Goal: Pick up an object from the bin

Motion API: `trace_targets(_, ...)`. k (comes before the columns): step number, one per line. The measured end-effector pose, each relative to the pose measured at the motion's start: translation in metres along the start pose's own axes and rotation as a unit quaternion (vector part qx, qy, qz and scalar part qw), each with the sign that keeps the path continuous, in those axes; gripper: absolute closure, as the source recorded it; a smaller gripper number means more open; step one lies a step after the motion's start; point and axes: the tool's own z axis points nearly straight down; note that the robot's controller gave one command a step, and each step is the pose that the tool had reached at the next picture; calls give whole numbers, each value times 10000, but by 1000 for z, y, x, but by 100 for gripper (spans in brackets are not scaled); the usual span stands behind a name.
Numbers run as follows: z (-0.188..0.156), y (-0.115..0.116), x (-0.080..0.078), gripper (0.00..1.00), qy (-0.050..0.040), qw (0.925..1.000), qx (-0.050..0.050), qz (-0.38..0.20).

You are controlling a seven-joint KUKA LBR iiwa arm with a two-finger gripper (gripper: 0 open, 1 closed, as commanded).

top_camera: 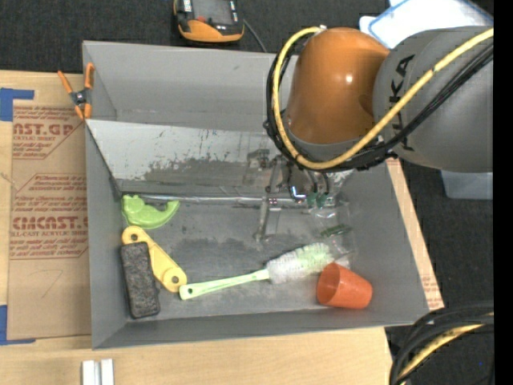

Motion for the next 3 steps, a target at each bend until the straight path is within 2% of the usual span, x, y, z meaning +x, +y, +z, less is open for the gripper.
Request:
trace_targets(1, 0, 0, 0, 0, 0, 10000, 0, 0)
trace_targets(2, 34, -8, 0, 0, 1, 9877, -3, 1561)
trace_targets(3, 10, -4, -1, 0, -19, 10000, -3, -95)
